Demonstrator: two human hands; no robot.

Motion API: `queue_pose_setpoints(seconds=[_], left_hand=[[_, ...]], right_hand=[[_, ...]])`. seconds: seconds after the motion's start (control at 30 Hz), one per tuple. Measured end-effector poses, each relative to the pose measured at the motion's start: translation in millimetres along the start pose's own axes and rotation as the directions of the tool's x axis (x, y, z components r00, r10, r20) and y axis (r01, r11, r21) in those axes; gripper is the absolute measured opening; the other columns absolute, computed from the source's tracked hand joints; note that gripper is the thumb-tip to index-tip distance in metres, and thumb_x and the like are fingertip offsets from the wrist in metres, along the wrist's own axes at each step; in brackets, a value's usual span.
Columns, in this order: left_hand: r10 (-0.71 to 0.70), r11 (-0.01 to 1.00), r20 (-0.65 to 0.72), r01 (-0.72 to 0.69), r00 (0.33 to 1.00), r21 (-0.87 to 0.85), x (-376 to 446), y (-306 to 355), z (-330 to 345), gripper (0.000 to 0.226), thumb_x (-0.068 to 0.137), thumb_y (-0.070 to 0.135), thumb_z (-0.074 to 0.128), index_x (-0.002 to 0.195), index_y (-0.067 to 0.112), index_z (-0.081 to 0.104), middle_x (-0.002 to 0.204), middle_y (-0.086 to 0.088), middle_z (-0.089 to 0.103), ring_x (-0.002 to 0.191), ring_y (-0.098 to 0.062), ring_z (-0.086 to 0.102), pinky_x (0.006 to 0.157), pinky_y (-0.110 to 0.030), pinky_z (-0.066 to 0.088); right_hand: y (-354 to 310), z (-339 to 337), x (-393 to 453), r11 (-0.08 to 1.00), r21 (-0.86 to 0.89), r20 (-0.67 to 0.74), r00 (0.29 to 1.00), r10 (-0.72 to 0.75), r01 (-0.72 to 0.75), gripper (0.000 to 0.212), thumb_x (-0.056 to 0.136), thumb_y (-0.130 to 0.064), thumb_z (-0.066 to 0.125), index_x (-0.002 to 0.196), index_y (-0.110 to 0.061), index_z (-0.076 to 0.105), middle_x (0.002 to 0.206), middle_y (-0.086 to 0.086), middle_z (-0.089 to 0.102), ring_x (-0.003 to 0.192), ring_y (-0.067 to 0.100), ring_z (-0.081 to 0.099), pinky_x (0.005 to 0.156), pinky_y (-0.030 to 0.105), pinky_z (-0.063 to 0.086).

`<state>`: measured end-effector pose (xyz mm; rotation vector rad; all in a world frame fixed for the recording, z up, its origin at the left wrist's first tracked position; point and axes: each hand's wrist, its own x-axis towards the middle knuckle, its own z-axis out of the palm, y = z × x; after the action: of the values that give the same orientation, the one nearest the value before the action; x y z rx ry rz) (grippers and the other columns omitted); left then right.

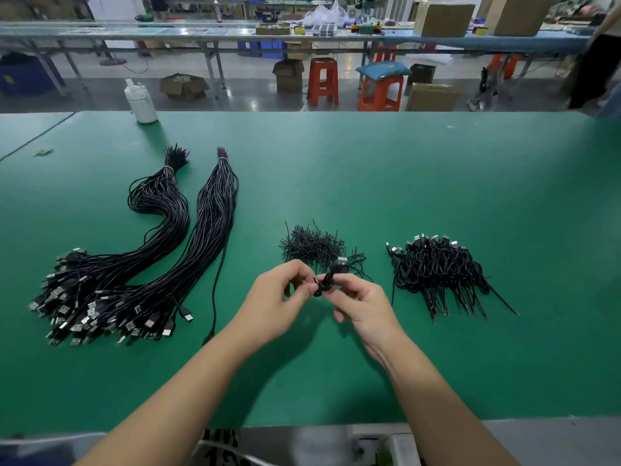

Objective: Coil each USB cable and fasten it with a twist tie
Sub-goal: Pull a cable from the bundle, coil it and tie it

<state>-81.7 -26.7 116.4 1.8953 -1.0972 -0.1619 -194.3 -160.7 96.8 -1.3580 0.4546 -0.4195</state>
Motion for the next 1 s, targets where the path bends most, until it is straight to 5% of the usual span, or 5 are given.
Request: queue_pose_setpoints(seconds=[0.17,0.3,0.5,0.7,1.0], left_hand=[[0.203,0.956,-0.002,-0.198,0.979,0.215,0,6,5,0.010,0.091,0.014,0.061,0.086,0.022,0.057,0.080,0.014,0.057,0.077,-0.007,0.050,0.071,-0.023,0.039],[0.434,0.694,0.156,-0.440,0.887,0.570,3,2,9,0.011,0.088,0.011,0.054,0.087,0.017,0.062,0.081,0.003,0.057,0.077,-0.023,0.051,0.068,-0.034,0.037],[0.492,0.708,0.090,-0.458,0.866,0.537,2,-2,8,0.016,0.091,0.016,0.053,0.089,0.016,0.069,0.085,0.002,0.061,0.077,-0.023,0.054,0.067,-0.035,0.041],[0.082,0.985,-0.105,-0.065,0.991,0.157,3,-9,8,0.029,0.079,0.035,0.080,0.098,0.023,0.062,0.106,0.008,0.052,0.097,-0.007,0.053,0.089,-0.030,0.042],[-0.314,0.949,0.078,0.310,0.946,0.054,4,-54,22,0.065,0.068,0.066,0.071,0.121,0.035,0.048,0.125,0.009,0.040,0.113,-0.007,0.051,0.097,-0.024,0.040]], right_hand=[[3,3,0,0.994,-0.098,-0.030,0.998,0.046,-0.049,0.016,0.099,-0.013,0.059,0.097,-0.009,0.074,0.055,0.003,0.053,0.049,0.013,0.046,0.049,0.022,0.043],[4,6,-2,0.985,-0.106,0.026,0.990,0.139,-0.136,0.031,0.104,-0.015,0.047,0.089,0.004,0.067,0.057,0.007,0.050,0.051,0.016,0.049,0.052,0.023,0.049],[10,-2,-3,0.982,0.103,0.143,0.980,0.141,-0.156,0.028,0.092,-0.032,0.061,0.085,-0.008,0.073,0.064,0.010,0.052,0.059,0.018,0.055,0.070,0.037,0.057],[14,-7,-3,0.965,0.212,0.233,0.967,0.105,-0.156,0.022,0.087,-0.024,0.064,0.089,-0.008,0.078,0.086,0.013,0.073,0.055,0.009,0.053,0.061,0.029,0.058],[24,-24,8,0.959,0.039,0.088,0.957,0.277,-0.281,0.038,0.081,-0.022,0.079,0.107,0.003,0.068,0.087,0.012,0.074,0.058,0.020,0.067,0.053,0.029,0.058]])
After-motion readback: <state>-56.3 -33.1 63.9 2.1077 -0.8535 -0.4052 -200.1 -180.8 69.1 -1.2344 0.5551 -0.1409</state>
